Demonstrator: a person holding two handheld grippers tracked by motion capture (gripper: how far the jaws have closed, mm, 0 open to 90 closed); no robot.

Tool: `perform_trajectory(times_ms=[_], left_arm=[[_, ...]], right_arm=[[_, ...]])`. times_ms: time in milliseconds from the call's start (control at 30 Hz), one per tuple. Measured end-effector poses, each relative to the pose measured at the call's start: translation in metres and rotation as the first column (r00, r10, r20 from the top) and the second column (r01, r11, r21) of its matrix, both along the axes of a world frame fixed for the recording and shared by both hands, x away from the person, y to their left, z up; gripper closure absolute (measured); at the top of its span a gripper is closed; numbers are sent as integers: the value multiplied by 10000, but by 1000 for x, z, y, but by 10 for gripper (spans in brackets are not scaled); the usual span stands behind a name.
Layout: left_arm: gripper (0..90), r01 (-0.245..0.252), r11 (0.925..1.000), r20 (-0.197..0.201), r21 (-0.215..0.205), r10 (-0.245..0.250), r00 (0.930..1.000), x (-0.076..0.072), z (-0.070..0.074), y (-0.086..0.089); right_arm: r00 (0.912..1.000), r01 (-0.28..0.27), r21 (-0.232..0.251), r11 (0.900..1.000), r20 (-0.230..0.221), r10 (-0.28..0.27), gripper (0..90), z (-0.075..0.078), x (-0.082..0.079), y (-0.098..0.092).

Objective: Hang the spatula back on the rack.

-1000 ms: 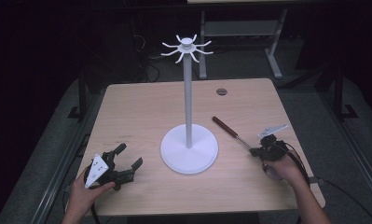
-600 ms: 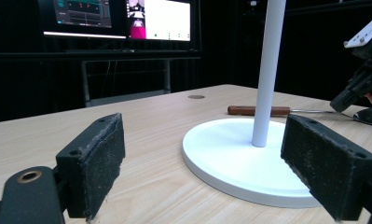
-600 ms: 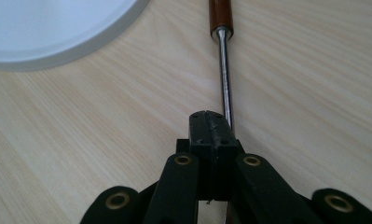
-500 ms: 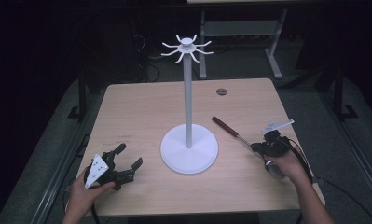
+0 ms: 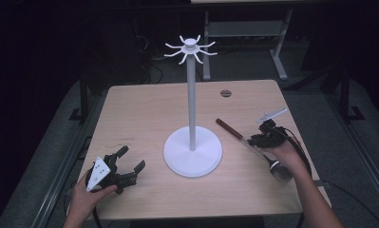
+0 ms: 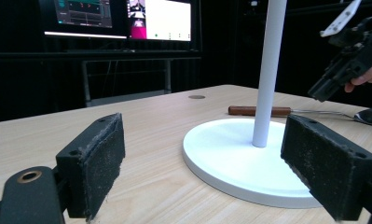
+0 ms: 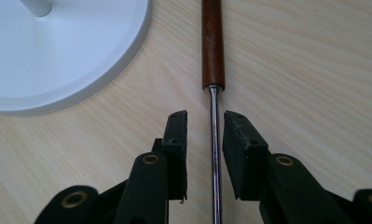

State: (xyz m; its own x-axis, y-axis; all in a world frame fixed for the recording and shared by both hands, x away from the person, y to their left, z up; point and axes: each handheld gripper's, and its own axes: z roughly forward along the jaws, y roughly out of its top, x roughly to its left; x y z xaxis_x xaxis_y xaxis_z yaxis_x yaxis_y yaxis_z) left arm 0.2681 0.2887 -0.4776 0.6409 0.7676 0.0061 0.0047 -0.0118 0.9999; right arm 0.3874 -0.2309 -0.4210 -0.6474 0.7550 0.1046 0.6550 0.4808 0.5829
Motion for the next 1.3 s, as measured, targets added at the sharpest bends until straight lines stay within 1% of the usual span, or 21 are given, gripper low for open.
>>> perform_trajectory(times_ms=[167,333,400,467,533,733,800,933,1000,1267,1300], left_arm=[[129,7,10000,3,0,-7,10000,0,0,0],[129,4,10000,-3,-3,-4,10000,0,0,0],[129,18,10000,1,-15,-18,10000,0,0,0],[129,28,10000,3,-35,-28,10000,0,0,0],[129,35,10000,7,-39,-35,10000,0,0,0],[129,42,10000,6,-31,-42,10000,0,0,0],[129,43,10000,7,-45,-43,10000,0,0,0],[129,48,10000,2,-59,-48,10000,0,0,0],[129,46,10000,3,-59,-46,10000,0,0,0],[129,46,10000,1,-54,-46,10000,0,0,0],[129,46,10000,-1,-59,-46,10000,0,0,0]], right_arm=[[9995,-227,-379,9990,-230,218,683,3,16,14],[9971,-592,-927,9939,-524,545,671,5,35,29],[9964,-654,-1003,9928,-607,595,665,5,41,34],[9956,-731,-1212,9899,-671,653,663,5,46,37],[9954,-752,-1264,9891,-683,670,659,5,51,41],[9897,-1108,-1710,9790,-1088,930,651,-3,64,51],[9892,-1088,-1752,9785,-1168,890,651,-7,67,54],[9858,-1105,-2012,9733,-1470,815,654,-16,71,57],[9851,-1112,-2127,9708,-1527,794,660,-19,73,57],[9829,-1183,-2242,9673,-1649,819,695,-23,74,60],[9830,-1120,-2268,9675,-1675,746,698,-23,74,60]])
